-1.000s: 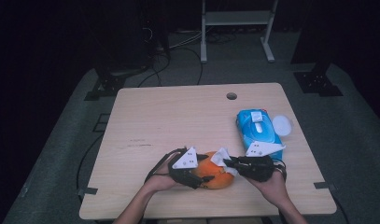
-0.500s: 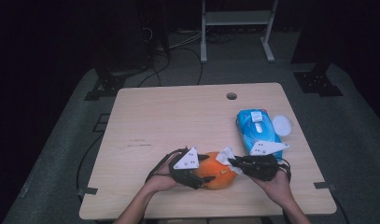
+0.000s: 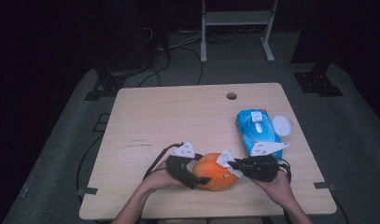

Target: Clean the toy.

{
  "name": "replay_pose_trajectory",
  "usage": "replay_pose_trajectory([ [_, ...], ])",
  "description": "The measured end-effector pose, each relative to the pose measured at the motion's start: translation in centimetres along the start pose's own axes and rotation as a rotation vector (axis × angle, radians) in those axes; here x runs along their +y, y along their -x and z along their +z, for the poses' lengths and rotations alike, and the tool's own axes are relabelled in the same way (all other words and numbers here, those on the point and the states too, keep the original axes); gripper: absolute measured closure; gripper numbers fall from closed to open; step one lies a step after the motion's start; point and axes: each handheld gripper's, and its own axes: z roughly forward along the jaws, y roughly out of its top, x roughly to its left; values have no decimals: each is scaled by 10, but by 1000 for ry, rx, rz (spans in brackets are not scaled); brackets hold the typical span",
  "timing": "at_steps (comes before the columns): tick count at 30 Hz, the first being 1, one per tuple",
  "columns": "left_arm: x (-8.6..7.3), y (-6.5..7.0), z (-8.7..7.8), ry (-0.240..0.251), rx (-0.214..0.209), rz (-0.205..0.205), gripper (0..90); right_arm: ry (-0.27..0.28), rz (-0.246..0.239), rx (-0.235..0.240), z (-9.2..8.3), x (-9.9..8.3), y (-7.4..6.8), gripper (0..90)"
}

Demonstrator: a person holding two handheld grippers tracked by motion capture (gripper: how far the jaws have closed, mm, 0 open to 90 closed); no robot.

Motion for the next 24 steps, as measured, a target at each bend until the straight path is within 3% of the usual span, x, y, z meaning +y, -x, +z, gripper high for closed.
replay_pose_trajectory([
  [1, 1, 1, -1, 7, 16, 25, 158, 1, -1, 1, 0, 1, -1, 833],
  [2, 3, 4, -5, 38, 55, 80, 264, 3, -4, -4, 0, 2, -2, 834],
  [3, 3, 4, -5, 38, 55, 80, 354, 8, -12, -15, -1, 3, -3, 834],
  [4, 10, 17, -12, 115, 172, 228, 398, 22, -18, -31, -5, 6, -5, 834],
  [6, 18, 24, -17, 187, 243, 334, 403, 52, -32, -58, -12, 9, -8, 834],
  [7, 19, 23, -18, 216, 247, 346, 391, 74, -32, -61, -15, 11, -8, 834],
  [9, 18, 19, -17, 223, 234, 331, 345, 95, -21, -62, -19, 14, -5, 834],
  [10, 12, 13, -11, 218, 210, 289, 316, 84, -14, -63, -16, 13, -2, 834],
  [12, 5, 3, -5, 139, 163, 208, 218, 35, -3, -62, -6, 7, 3, 833],
  [14, 1, -5, -6, 134, 108, 104, 139, -32, -18, -72, 9, -4, 8, 834],
  [16, 0, -11, -8, 109, 103, 15, 102, -29, 15, -35, 13, -7, 12, 834],
  [17, -2, -14, -8, 105, 81, -29, 100, -34, 5, -35, 12, -6, 10, 834],
  [18, -3, -16, -7, 103, 65, -49, 110, -41, -3, -37, 12, -4, 8, 834],
  [21, -5, -14, -9, 105, 75, 8, 225, -27, -15, -34, 12, -2, 1, 833],
  [22, -5, -14, -9, 105, 75, 8, 250, -27, -15, -34, 12, -2, 1, 833],
  [23, -2, -8, -9, 111, 75, 77, 269, 28, -61, -3, 10, 5, -13, 833],
  [24, -1, -4, -7, 103, 80, 125, 275, 36, -75, 9, 11, 9, -18, 833],
])
